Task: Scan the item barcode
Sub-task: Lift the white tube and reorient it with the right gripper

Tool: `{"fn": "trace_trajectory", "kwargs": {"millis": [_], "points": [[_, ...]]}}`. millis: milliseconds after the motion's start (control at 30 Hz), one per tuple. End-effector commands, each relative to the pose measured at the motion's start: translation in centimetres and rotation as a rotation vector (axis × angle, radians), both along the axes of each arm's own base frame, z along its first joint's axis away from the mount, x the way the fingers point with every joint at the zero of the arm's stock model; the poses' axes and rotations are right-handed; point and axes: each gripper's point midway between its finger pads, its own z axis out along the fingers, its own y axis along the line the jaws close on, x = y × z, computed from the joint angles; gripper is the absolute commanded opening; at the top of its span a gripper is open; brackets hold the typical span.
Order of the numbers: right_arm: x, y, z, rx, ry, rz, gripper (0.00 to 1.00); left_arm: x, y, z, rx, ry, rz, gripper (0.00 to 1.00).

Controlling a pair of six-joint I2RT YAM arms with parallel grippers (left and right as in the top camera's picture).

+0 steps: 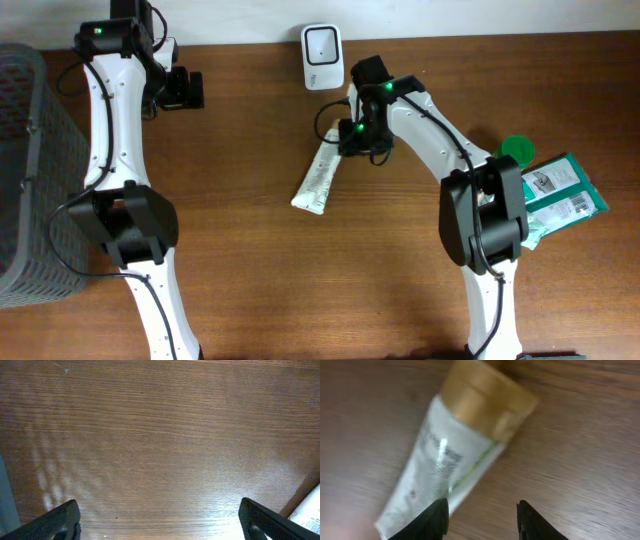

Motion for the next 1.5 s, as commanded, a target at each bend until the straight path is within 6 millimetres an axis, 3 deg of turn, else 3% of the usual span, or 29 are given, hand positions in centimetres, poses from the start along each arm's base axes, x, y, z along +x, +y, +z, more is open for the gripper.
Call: {"fn": "trace_trajectory", "kwargs": {"millis": [0, 100, 167, 300, 400, 467, 567, 600, 733, 833, 933, 1000, 1033, 1067, 1100, 1133, 1267, 1367, 1467], "points": [[-1.1, 2.8, 0.5, 0.122, 0.015, 0.123, 0.43, -0.2, -0.8, 0.9, -0.047, -0.017, -0.005, 0.99], [-2.7, 3.5, 1.8, 0.281, 0.122, 0.110, 0.54, -0.2, -0.8, 0.8, -0.051, -0.014, -0.006, 0.99], [-3.7, 2.1, 1.4, 0.260, 0.234, -0.007, 0.57, -0.3, -0.8, 0.8, -0.051, -0.009, -0.006, 0.99], [-5.5, 2.7, -0.7, 0.235, 0.330, -0.105, 0.63, -0.3, -0.8, 0.8, -0.051, -0.011, -0.006, 0.99], [-6.3, 3.9, -3.6, 0.190, 0.341, -0.203, 0.62, -0.3, -0.8, 0.8, -0.050, -0.013, -0.006, 0.99], [-6.3, 4.5, -4.3, 0.194, 0.327, -0.214, 0.58, -0.3, -0.8, 0.8, -0.050, -0.009, -0.006, 0.99], [-5.6, 4.7, -4.5, 0.198, 0.290, -0.207, 0.42, -0.3, -0.8, 0.8, -0.050, -0.010, -0.006, 0.99], [-5.7, 4.6, -4.5, 0.197, 0.275, -0.172, 0.34, -0.3, -0.8, 0.8, -0.050, -0.011, -0.006, 0.99], [-6.3, 4.4, -4.1, 0.198, 0.233, 0.004, 0.19, -0.2, -0.8, 0.8, -0.050, -0.014, -0.006, 0.99], [-6.6, 3.6, -2.3, 0.204, 0.172, 0.217, 0.06, -0.2, -0.8, 0.8, -0.050, -0.014, -0.006, 0.99], [-7.7, 2.4, 0.3, 0.195, 0.083, 0.580, 0.04, -0.4, -0.8, 0.8, -0.051, -0.005, -0.006, 0.99], [-8.2, 1.3, 0.2, 0.143, 0.075, 0.677, 0.04, -1.0, -0.9, 0.7, -0.053, 0.019, -0.005, 0.99], [-8.1, 0.7, -0.2, 0.102, 0.075, 0.679, 0.06, -1.4, -0.9, 0.6, -0.054, 0.035, -0.005, 0.99], [-7.9, 0.8, -0.2, 0.100, 0.074, 0.664, 0.27, -1.7, -0.9, 0.5, -0.055, 0.047, -0.004, 0.99], [-7.7, 0.8, -0.2, 0.099, 0.081, 0.629, 0.40, -1.9, -1.0, 0.5, -0.056, 0.054, -0.004, 0.99], [-7.4, 0.8, -0.2, 0.097, 0.092, 0.577, 0.47, -1.9, -1.0, 0.5, -0.056, 0.058, -0.004, 0.99], [-6.0, -1.4, -0.2, 0.111, 0.167, 0.315, 0.51, -1.9, -1.0, 0.5, -0.057, 0.057, -0.004, 0.99], [-6.4, -0.9, 0.0, 0.240, 0.158, 0.381, 0.51, -1.9, -1.0, 0.5, -0.056, 0.055, -0.004, 0.99], [-9.0, 0.5, -0.7, 0.360, 0.192, 0.457, 0.51, -1.8, -1.0, 0.5, -0.056, 0.050, -0.004, 0.99]]}}
